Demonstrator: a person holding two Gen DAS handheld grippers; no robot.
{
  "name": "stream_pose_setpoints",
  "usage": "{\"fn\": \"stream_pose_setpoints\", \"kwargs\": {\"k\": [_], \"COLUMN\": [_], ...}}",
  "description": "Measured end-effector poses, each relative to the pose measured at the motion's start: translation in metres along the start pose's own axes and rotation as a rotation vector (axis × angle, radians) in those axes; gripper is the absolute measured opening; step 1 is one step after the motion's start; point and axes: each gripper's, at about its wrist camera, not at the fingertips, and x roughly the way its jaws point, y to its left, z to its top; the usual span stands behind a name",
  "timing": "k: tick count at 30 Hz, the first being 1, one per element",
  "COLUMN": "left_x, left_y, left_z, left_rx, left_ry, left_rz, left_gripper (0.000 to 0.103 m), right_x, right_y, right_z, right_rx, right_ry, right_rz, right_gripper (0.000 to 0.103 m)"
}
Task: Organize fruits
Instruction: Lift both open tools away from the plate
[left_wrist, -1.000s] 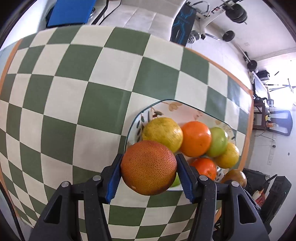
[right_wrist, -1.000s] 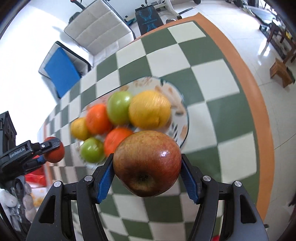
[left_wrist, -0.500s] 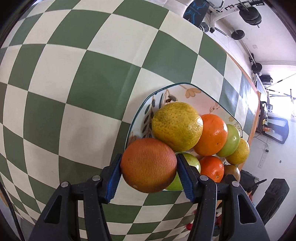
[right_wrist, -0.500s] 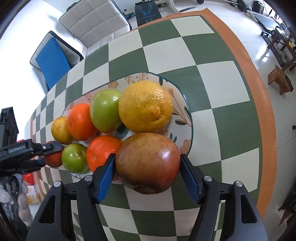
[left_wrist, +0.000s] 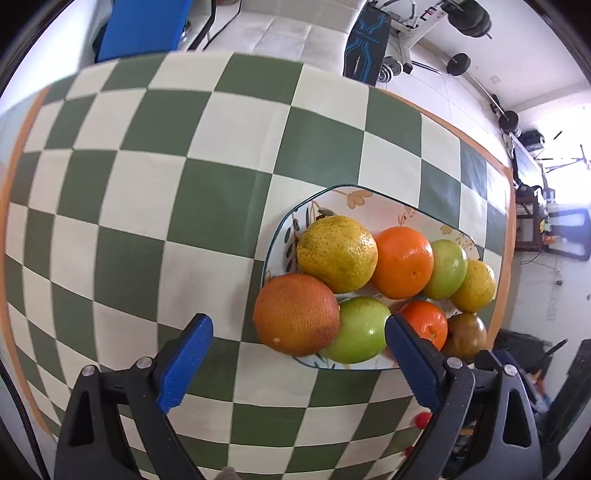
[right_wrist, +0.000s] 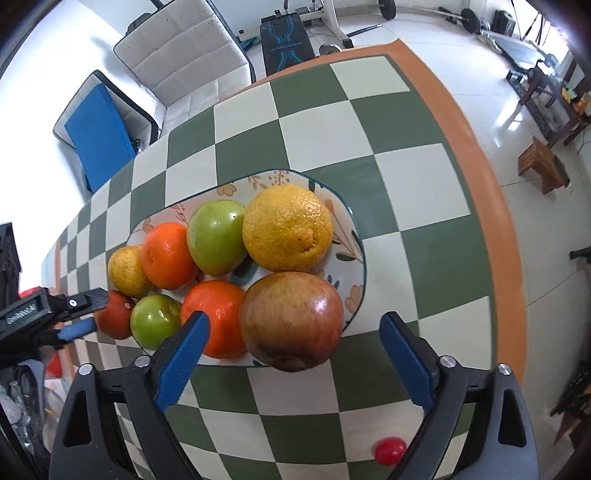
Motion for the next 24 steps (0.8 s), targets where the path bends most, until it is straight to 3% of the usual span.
{"fn": "stream_pose_setpoints", "kwargs": {"k": [8, 24], "left_x": [-0.025, -0.068], "left_y": [-0.023, -0.047], "left_z": [-0.048, -0.108], "left_rx": [0.136, 0.176], "left_ry": [-0.160, -0.290], "left_rz": [0.173, 0.173], "left_gripper": [0.096, 0.096], "right_x": [-0.034, -0.088], "right_y": [0.020, 0.015], "right_z": [-0.023, -0.065], "right_rx": [-0.103, -0.130], "right_ry": [-0.073, -0.167], "right_rz": [-0.101, -0.137], "right_gripper": [0.097, 0.097]}}
